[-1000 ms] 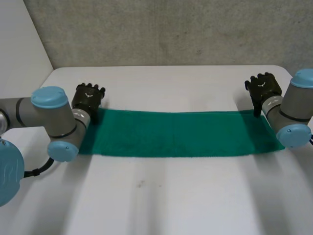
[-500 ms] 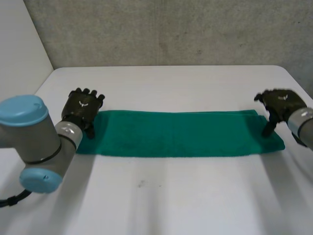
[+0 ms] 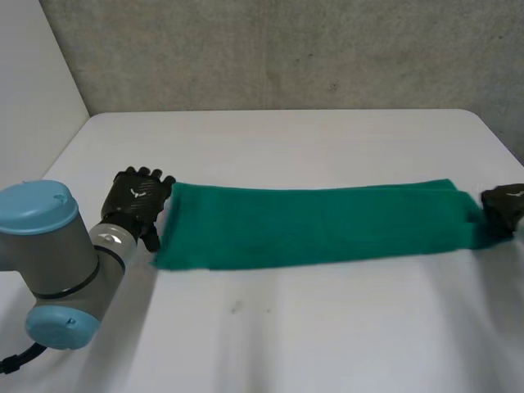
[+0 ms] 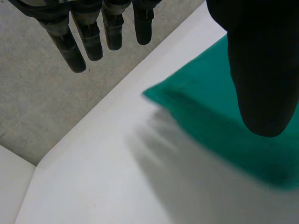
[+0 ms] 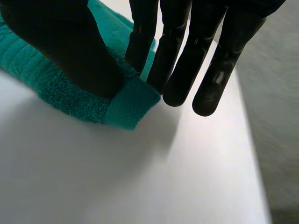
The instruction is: Fold the towel.
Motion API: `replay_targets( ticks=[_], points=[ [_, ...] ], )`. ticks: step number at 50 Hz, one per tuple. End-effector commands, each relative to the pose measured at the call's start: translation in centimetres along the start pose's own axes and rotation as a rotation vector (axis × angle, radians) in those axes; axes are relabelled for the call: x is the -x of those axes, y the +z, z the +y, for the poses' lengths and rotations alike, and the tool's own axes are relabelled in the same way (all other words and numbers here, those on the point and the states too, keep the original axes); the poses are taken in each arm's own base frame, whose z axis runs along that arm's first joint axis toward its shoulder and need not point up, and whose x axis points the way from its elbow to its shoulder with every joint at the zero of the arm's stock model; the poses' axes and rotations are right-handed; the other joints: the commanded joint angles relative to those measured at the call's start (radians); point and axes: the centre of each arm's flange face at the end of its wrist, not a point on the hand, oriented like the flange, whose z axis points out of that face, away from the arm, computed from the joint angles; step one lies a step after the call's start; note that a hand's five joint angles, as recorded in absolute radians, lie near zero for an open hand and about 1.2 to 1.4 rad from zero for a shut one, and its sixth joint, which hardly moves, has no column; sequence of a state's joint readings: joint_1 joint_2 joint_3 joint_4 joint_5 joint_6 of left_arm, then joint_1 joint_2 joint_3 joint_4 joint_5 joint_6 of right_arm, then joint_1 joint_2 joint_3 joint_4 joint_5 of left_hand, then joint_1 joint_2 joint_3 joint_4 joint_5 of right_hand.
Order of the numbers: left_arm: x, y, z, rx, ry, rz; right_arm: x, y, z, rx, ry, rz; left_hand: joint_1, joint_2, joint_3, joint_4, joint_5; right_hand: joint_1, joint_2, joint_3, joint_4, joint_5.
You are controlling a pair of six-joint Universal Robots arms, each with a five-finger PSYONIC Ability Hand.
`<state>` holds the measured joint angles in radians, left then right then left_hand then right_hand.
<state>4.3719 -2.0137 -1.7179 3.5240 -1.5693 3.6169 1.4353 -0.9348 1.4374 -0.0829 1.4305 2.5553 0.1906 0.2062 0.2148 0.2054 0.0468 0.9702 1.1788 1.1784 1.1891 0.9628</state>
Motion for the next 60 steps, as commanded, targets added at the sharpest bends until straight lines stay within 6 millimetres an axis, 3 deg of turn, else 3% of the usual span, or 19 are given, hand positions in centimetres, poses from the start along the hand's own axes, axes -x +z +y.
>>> replay_targets(
  ticks=[1, 5, 8, 12, 18, 20, 21, 25, 27, 29, 34, 36, 39, 41, 42, 44, 45, 53, 60],
  points=[
    [0.2, -0.2, -0.2, -0.004, 0.0, -0.007, -5.4, 0.7, 1.4, 0.072, -0.112, 0.168, -0.012, -0.028, -0.037, -0.027, -0.043, 0.426, 0.217, 0.218, 0.207, 0.259],
    [0.2, -0.5, -0.3, -0.005, 0.0, -0.006, -6.9, -0.3, -1.4, 0.007, -0.17, 0.218, -0.012, -0.028, -0.037, -0.027, -0.043, 0.426, 0.217, 0.218, 0.207, 0.259],
    [0.4, -0.7, -0.5, -0.009, -0.001, -0.01, -5.8, -1.3, -3.9, -0.066, -0.176, 0.206, -0.012, -0.028, -0.037, -0.027, -0.043, 0.426, 0.217, 0.218, 0.207, 0.259],
    [0.6, -0.8, -0.5, -0.009, -0.001, -0.015, -0.6, -3.1, -8.4, -0.212, -0.179, 0.101, -0.012, -0.028, -0.037, -0.027, -0.043, 0.426, 0.217, 0.218, 0.207, 0.259],
    [0.8, -1.2, -0.9, -0.02, -0.001, -0.022, 10.5, -8.7, -14.0, -0.472, -0.253, -0.198, -0.012, -0.028, -0.037, -0.027, -0.043, 0.426, 0.217, 0.218, 0.207, 0.259],
    [0.8, -1.3, -1.0, -0.021, -0.001, -0.021, 11.9, -9.6, -14.4, -0.506, -0.266, -0.244, -0.012, -0.028, -0.037, -0.027, -0.043, 0.426, 0.217, 0.218, 0.207, 0.259],
    [0.9, -1.3, -1.0, -0.023, -0.001, -0.024, 15.9, -12.2, -15.0, -0.59, -0.302, -0.383, -0.012, -0.028, -0.037, -0.027, -0.043, 0.426, 0.217, 0.218, 0.207, 0.259],
    [0.7, -1.6, -1.2, -0.027, 0.0, -0.019, 21.7, -16.0, -14.9, -0.689, -0.355, -0.587, -0.012, -0.028, -0.037, -0.027, -0.043, 0.426, 0.217, 0.218, 0.207, 0.259],
    [0.6, -1.7, -1.2, -0.026, 0.0, -0.017, 22.9, -16.4, -14.5, -0.698, -0.366, -0.625, -0.012, -0.028, -0.037, -0.027, -0.043, 0.426, 0.217, 0.218, 0.207, 0.259],
    [0.6, -1.7, -1.2, -0.028, 0.0, -0.016, 27.4, -17.6, -12.9, -0.716, -0.409, -0.736, -0.012, -0.028, -0.037, -0.027, -0.043, 0.426, 0.217, 0.218, 0.207, 0.259],
    [0.2, -1.9, -1.4, -0.037, 0.003, -0.004, 30.9, -18.1, -10.8, -0.705, -0.472, -0.803, -0.012, -0.028, -0.037, -0.027, -0.043, 0.426, 0.217, 0.218, 0.207, 0.259],
    [0.0, -2.0, -1.6, -0.041, 0.005, 0.002, 31.2, -17.8, -10.5, -0.693, -0.482, -0.792, -0.012, -0.028, -0.037, -0.027, -0.043, 0.154, -0.055, -0.054, -0.065, -0.013],
    [-0.7, -2.1, -2.2, -0.064, 0.007, 0.02, 29.9, -17.0, -11.3, -0.648, -0.446, -0.673, -0.012, -0.028, -0.037, -0.027, -0.043, -0.663, -0.871, -0.871, -0.881, -0.83],
    [-1.2, -2.2, -2.8, -0.088, 0.011, 0.033, 29.4, -17.0, -11.8, -0.645, -0.427, -0.647, -0.012, -0.028, -0.037, -0.027, -0.043, -0.732, -0.94, -0.94, -0.951, -0.899],
    [-1.4, -2.2, -3.1, -0.1, 0.011, 0.037, 26.5, -16.8, -13.9, -0.635, -0.328, -0.571, -0.012, -0.028, -0.037, -0.027, -0.043, -0.796, -1.004, -1.004, -1.015, -0.963],
    [-1.8, -2.2, -3.7, -0.123, 0.013, 0.044, 25.3, -16.5, -14.5, -0.624, -0.283, -0.546, -0.012, -0.028, -0.037, -0.027, -0.043, -0.796, -1.004, -1.004, -1.015, -0.963],
    [-2.3, -2.2, -4.2, -0.146, 0.013, 0.053, 23.0, -15.8, -15.1, -0.589, -0.192, -0.511, -0.012, -0.028, -0.037, -0.027, -0.043, -0.796, -1.004, -1.004, -1.015, -0.963],
    [-6.2, -2.0, -8.2, -0.285, -0.121, 0.155, 18.2, -14.4, -10.5, -0.331, 0.054, -0.5, -0.004, -0.019, -0.028, -0.018, -0.034, -0.796, -1.004, -1.004, -1.015, -0.963],
    [-9.0, 0.2, -7.5, -0.235, -0.161, 0.222, 14.6, -11.7, -5.4, -0.179, 0.055, -0.402, 0.014, -0.002, -0.01, -0.001, -0.017, -0.796, -1.004, -1.004, -1.015, -0.963]
  ],
)
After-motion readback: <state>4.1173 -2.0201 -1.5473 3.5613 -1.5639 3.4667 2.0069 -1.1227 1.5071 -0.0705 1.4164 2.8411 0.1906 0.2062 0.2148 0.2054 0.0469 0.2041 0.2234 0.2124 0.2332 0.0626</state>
